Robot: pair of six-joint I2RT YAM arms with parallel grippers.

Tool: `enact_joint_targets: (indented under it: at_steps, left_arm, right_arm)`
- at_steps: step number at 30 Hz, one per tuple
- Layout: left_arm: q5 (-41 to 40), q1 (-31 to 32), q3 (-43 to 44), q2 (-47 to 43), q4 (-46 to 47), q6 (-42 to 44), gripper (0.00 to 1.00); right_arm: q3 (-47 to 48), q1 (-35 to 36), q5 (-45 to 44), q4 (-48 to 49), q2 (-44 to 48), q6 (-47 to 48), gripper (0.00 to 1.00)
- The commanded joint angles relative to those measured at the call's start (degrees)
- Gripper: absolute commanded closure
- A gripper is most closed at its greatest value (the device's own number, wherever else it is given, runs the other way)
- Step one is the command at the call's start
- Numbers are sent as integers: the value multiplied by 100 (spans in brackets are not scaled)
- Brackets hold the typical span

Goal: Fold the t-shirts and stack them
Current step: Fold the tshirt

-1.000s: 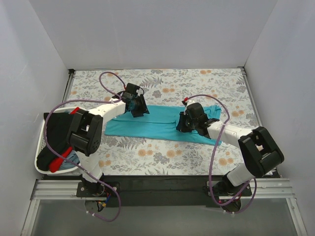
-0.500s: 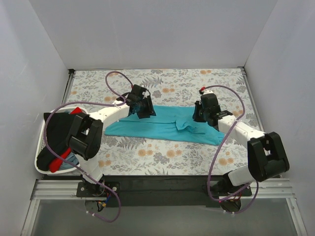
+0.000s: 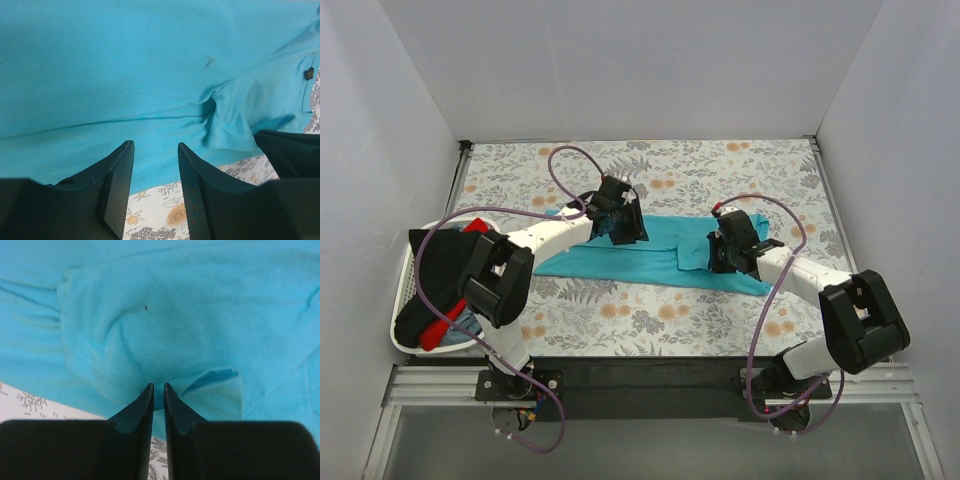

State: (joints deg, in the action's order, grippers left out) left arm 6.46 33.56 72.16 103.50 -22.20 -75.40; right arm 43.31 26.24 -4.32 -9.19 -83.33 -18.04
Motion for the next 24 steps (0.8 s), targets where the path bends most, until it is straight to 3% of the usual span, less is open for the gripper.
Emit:
enact_joint_targets:
  at_steps: [1,11,16,24]
  left_arm:
    - [-66,54,202,-76,22,51,61]
    - [-110,212,281,21,22,60,61]
    - [-119,221,220,-14,14,51,61]
    - [-1128,212,132,-111,-320,-335,61]
  right_arm:
    - [-305,100,45,-4,484,-59,81]
    - [-798,320,-122,-109,1266,-410,80]
    - [-535,320,-735,-276,1697,-568,75]
    - [142,460,-482,-198,662,-683,68]
